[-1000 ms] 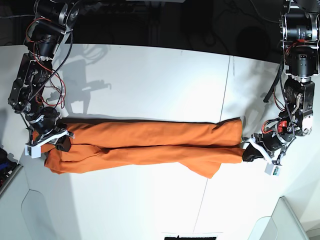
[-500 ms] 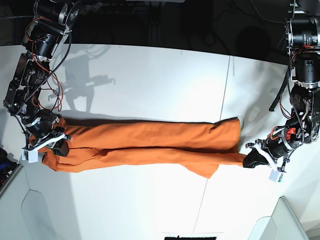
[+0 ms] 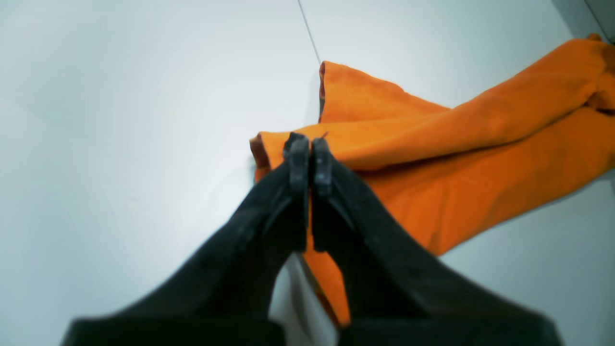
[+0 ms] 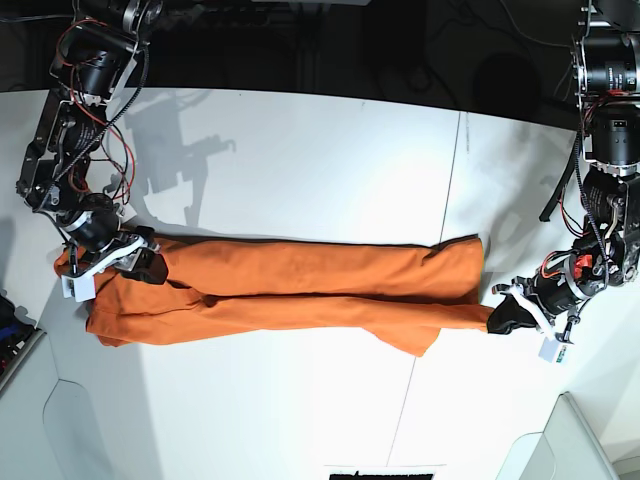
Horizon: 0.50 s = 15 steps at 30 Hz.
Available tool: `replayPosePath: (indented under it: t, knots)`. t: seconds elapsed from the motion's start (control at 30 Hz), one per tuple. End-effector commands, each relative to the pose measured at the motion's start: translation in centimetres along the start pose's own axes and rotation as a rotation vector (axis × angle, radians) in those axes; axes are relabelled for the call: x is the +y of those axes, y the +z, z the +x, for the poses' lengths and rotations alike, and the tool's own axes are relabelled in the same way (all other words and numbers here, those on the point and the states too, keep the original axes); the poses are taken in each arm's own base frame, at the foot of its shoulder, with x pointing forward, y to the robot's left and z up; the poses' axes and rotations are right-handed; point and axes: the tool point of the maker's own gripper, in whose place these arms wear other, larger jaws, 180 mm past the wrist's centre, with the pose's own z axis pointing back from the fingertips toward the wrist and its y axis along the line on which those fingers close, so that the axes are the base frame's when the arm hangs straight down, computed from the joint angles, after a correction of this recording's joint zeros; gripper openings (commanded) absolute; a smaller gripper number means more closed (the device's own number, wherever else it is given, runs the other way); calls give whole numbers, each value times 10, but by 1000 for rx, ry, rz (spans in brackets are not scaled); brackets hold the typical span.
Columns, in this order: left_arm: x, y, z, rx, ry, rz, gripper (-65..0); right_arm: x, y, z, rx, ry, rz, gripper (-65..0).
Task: Layout the t-shirt on the table in an organized manner, then fold the t-shirt properly
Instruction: 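Hold the strip ends and pull them apart to smooth it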
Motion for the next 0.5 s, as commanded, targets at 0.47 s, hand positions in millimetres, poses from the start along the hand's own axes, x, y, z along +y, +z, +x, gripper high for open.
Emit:
replayPosePath:
  t: [0.47]
  knots:
    - [3,7,23,-54,-26,-1,-650,-22,-1,43,-144,-9,-177,-381]
